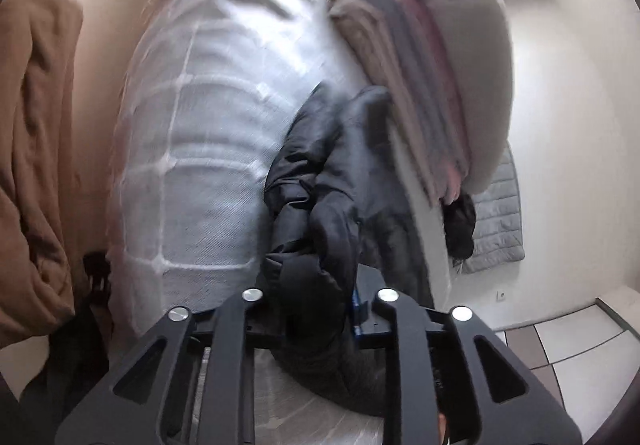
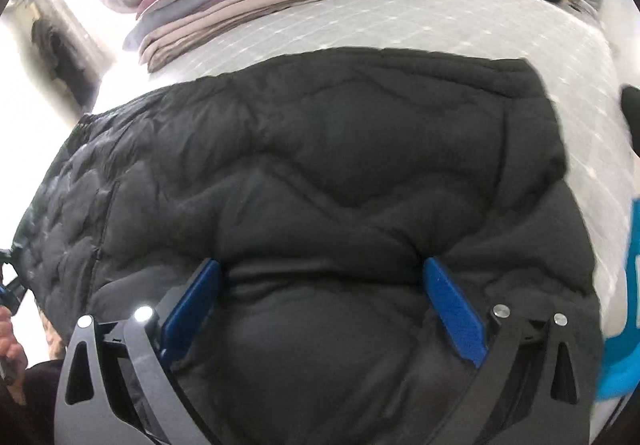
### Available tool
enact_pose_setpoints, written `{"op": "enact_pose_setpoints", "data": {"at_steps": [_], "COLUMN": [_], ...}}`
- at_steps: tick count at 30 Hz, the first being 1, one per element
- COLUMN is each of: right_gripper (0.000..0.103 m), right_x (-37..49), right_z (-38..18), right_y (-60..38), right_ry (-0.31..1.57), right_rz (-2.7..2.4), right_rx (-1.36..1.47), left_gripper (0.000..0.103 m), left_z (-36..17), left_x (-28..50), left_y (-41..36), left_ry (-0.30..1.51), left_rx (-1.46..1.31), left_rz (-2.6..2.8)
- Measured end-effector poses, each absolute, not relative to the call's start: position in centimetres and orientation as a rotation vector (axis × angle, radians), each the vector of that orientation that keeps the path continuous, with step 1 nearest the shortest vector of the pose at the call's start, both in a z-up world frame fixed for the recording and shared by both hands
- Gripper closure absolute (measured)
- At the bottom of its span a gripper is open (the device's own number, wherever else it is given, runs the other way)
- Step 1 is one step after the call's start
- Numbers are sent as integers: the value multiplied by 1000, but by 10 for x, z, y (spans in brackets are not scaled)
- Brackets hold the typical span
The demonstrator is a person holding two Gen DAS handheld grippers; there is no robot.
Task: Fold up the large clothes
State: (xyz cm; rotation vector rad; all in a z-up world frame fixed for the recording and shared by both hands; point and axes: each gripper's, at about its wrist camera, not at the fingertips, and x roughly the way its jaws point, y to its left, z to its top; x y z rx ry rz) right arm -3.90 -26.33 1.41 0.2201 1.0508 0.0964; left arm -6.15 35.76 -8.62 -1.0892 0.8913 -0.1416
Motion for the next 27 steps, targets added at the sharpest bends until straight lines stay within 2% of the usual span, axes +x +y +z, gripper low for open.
{"op": "enact_pose_setpoints", "data": {"at_steps": [2, 5, 10, 14, 16, 18, 20, 27], "right_gripper": [6, 6, 6, 6, 6, 6, 6, 6], "right_x": [-53, -60, -21, 31, 47, 49, 50, 40], "right_z": [21, 45, 81, 50, 14, 8, 16, 54], "right_y": [-274, -270, -207, -157, -147, -140, -141, -147], "right_ry": [1032, 931, 834, 933, 1040, 1047, 1068, 950], "right_rz": [56, 64, 139, 139, 127, 120, 138, 165], "right_rx": [256, 270, 97, -24, -47, -58, -34, -6], "left_gripper": [70, 64, 56, 50, 49, 50, 51, 50], "left_z": [-93, -105, -112, -112, -112, -112, -111, -119], "left_x": [-59, -58, -63, -58, -53, -50, -54, -64], "left_y": [361, 365, 365, 359, 357, 356, 358, 368], "left_ry": [918, 940, 932, 942, 949, 952, 941, 932], "left_rx": [-1107, -1150, -1191, -1179, -1168, -1147, -1136, -1201], "left_rz": [-135, -104, -68, -57, -62, -73, -48, -7]}}
